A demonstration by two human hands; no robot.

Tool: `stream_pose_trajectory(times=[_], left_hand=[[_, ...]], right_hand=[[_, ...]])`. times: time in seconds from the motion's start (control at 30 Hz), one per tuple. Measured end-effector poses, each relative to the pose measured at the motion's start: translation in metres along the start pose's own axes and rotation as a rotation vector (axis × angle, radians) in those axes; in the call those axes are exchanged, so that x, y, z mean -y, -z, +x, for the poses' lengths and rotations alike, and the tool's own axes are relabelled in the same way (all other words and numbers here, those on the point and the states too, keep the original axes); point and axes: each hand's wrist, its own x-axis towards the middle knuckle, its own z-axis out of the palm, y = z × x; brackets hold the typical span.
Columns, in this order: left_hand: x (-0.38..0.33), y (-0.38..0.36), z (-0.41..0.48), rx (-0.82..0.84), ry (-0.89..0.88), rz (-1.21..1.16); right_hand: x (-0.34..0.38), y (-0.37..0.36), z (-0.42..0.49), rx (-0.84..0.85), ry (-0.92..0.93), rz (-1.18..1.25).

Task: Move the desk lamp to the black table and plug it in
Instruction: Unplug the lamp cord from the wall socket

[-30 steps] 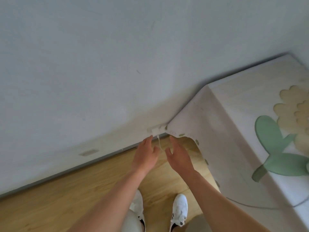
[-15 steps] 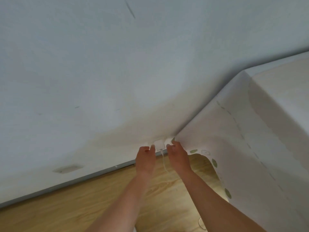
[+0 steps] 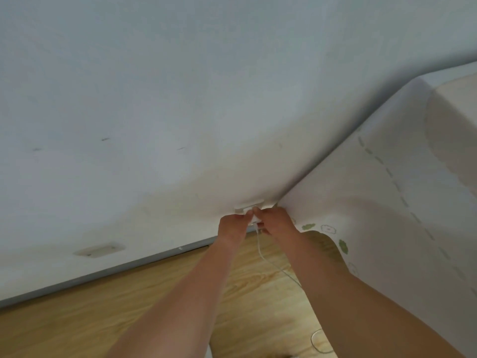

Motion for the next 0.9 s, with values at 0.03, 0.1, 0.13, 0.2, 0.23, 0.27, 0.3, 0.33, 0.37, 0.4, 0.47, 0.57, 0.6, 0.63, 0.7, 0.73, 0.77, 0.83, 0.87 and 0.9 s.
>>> stream_pose_trajectory(times=[0.03, 0.1, 0.13, 0.2, 0.23, 0.27, 0.3, 0.33, 0.37, 0.4, 0.47, 0.57, 0.6, 0.63, 0.7, 0.73, 0.77, 0.83, 0.87, 0.9], left_hand=[[0.000, 0.000, 0.001, -0.001, -0.028, 0.041], [-0.001, 0.001, -0.002, 0.009, -0.056, 0.073], [0.002, 0.000, -0.001, 0.016, -0.043, 0.026], [0.001, 0.000, -0.002, -0.001, -0.067, 0.028], [0.002, -0.001, -0.002, -0.002, -0.077, 0.067], [0.004, -0.002, -0.003, 0.006, -0.089, 0.123], [0.009, -0.004, -0.004, 0.005, -0.080, 0.170], [0.019, -0.006, -0.008, 0.015, -0.065, 0.181], [0.031, -0.009, -0.014, 0.040, -0.047, 0.200], [0.048, -0.011, -0.020, 0.061, -0.032, 0.241], [0.082, -0.014, -0.035, 0.100, 0.014, 0.295], [0.104, -0.015, -0.063, 0.113, 0.064, 0.273], [0.102, -0.013, -0.069, 0.112, 0.057, 0.265], [0.095, -0.010, -0.076, 0.115, 0.039, 0.266], [0.070, -0.003, -0.082, 0.134, -0.008, 0.264], [0.055, 0.002, -0.086, 0.140, -0.022, 0.244], [0.035, 0.008, -0.091, 0.144, -0.029, 0.207], [-0.004, 0.020, -0.108, 0.136, -0.037, 0.141], [-0.023, 0.027, -0.118, 0.122, -0.052, 0.117], [-0.043, 0.034, -0.130, 0.116, -0.056, 0.104]], right_hand=[[0.001, -0.001, 0.000, -0.006, 0.016, -0.006], [-0.001, -0.001, -0.001, -0.006, 0.037, -0.058], [0.000, -0.002, 0.000, -0.009, 0.044, -0.081], [0.002, -0.003, -0.001, -0.005, 0.052, -0.118], [0.002, -0.003, -0.001, -0.015, 0.055, -0.134], [0.000, -0.004, -0.002, -0.008, 0.052, -0.169], [-0.006, -0.005, -0.005, 0.029, 0.029, -0.214], [-0.015, -0.006, -0.011, 0.052, 0.021, -0.285], [-0.028, -0.006, -0.019, 0.051, 0.009, -0.333], [-0.045, -0.007, -0.028, 0.058, -0.025, -0.304], [-0.075, -0.008, -0.053, 0.050, -0.109, -0.189], [-0.098, -0.009, -0.084, 0.058, -0.150, -0.172], [-0.096, -0.008, -0.091, 0.057, -0.147, -0.161], [-0.088, -0.006, -0.098, 0.057, -0.133, -0.157], [-0.063, 0.001, -0.105, 0.024, -0.096, -0.142], [-0.047, 0.006, -0.108, 0.008, -0.077, -0.132], [-0.027, 0.013, -0.113, -0.003, -0.062, -0.121], [0.010, 0.026, -0.122, -0.019, -0.020, -0.132], [0.030, 0.034, -0.128, -0.018, 0.004, -0.141], [0.051, 0.041, -0.137, -0.012, 0.016, -0.148]])
